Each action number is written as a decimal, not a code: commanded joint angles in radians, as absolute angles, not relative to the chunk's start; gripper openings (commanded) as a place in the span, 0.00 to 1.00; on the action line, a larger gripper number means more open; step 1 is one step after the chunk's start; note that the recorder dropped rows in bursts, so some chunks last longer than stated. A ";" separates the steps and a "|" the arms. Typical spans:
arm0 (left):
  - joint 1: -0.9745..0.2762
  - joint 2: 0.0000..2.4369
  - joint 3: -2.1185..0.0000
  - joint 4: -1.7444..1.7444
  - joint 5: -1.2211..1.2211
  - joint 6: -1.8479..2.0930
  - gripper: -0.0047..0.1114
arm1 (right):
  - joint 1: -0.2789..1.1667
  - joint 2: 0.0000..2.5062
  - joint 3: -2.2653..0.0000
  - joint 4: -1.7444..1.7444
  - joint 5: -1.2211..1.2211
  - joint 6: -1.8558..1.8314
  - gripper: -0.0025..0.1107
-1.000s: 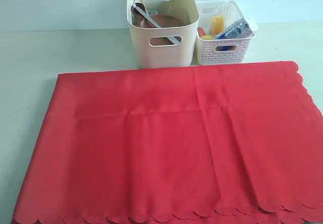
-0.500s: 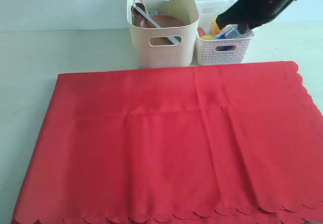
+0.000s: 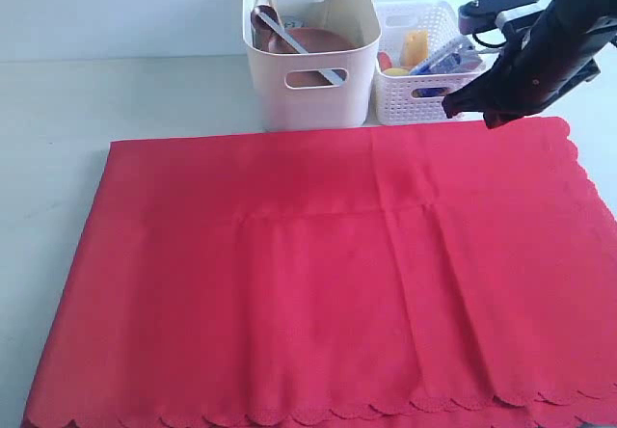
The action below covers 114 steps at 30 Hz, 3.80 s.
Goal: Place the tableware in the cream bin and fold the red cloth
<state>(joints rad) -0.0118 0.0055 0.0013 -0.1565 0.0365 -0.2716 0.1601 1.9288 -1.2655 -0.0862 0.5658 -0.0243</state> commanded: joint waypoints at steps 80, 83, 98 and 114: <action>-0.047 1.835 -0.729 -0.053 0.291 0.066 0.04 | 0.395 1.989 -1.261 0.125 0.756 -0.150 0.02; 0.043 1.807 -0.757 -0.051 0.347 0.142 0.04 | 0.395 1.989 -1.261 0.131 0.783 -0.182 0.02; 0.151 1.716 -0.908 -0.051 0.464 0.259 0.04 | 0.436 1.989 -1.259 0.617 0.874 -0.628 0.02; 0.145 1.532 -1.008 -0.372 0.679 0.349 0.04 | 0.582 2.087 -1.171 0.569 0.667 -0.652 0.02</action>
